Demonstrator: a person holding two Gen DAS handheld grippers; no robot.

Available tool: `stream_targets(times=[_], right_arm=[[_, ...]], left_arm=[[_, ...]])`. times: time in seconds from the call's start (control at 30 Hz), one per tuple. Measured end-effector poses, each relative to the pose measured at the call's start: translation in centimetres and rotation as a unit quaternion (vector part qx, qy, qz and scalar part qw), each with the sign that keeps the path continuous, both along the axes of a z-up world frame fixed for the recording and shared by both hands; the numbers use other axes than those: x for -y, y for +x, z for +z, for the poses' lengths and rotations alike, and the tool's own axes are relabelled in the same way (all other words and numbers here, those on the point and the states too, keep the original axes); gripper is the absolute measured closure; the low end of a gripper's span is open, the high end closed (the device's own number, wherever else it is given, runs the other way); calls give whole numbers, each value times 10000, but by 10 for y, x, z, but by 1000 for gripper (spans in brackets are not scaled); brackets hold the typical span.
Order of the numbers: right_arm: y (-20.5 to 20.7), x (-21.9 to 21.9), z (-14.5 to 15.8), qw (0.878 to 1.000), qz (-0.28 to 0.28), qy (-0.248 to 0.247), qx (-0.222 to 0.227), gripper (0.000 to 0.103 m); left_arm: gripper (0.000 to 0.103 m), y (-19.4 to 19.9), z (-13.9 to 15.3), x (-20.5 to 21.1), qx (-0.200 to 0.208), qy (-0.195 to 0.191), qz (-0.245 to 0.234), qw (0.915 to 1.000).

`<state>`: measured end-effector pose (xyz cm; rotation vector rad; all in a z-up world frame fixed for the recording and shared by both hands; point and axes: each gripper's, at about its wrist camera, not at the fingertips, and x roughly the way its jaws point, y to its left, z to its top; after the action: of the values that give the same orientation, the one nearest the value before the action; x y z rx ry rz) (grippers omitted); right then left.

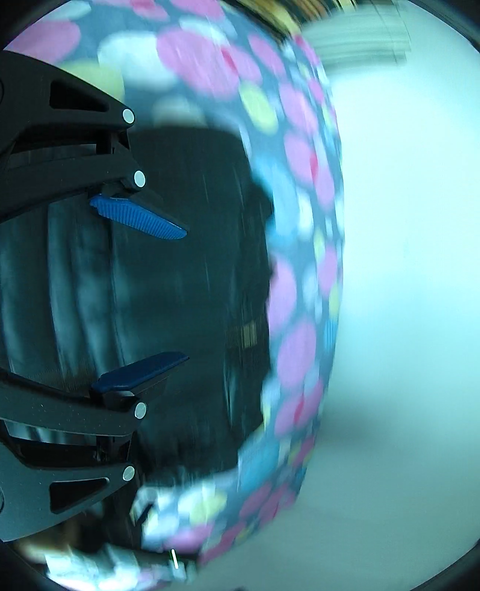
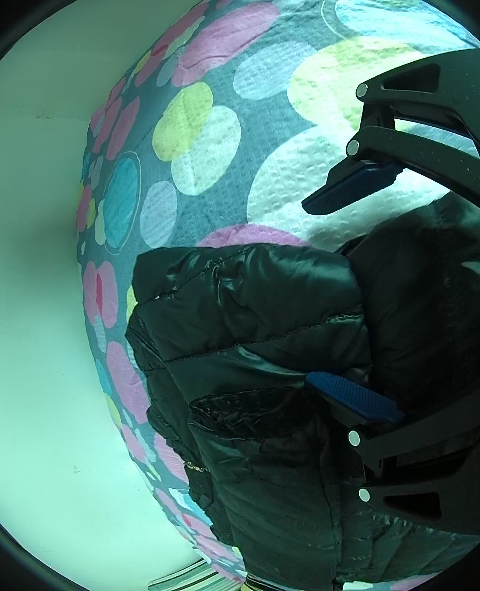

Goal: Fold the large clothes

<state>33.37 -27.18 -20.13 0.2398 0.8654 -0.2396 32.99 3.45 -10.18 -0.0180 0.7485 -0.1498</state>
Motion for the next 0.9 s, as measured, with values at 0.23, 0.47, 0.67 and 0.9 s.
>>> stream_targets(times=[0.23, 0.47, 0.67, 0.9], right_arm=[[-4, -19, 43, 9985, 403, 88, 353, 18], [49, -41, 20, 9961, 774, 413, -89, 23], [53, -58, 24, 9947, 1019, 103, -46, 89], [49, -33, 43, 9972, 621, -390, 132, 91]], left_arm=[[40, 8, -27, -110, -254, 227, 1316, 9907], [40, 10, -42, -137, -404, 172, 1479, 9880], [40, 19, -44, -133, -372, 73, 1352, 9901], [39, 49, -43, -102, -261, 291, 1101, 9932]])
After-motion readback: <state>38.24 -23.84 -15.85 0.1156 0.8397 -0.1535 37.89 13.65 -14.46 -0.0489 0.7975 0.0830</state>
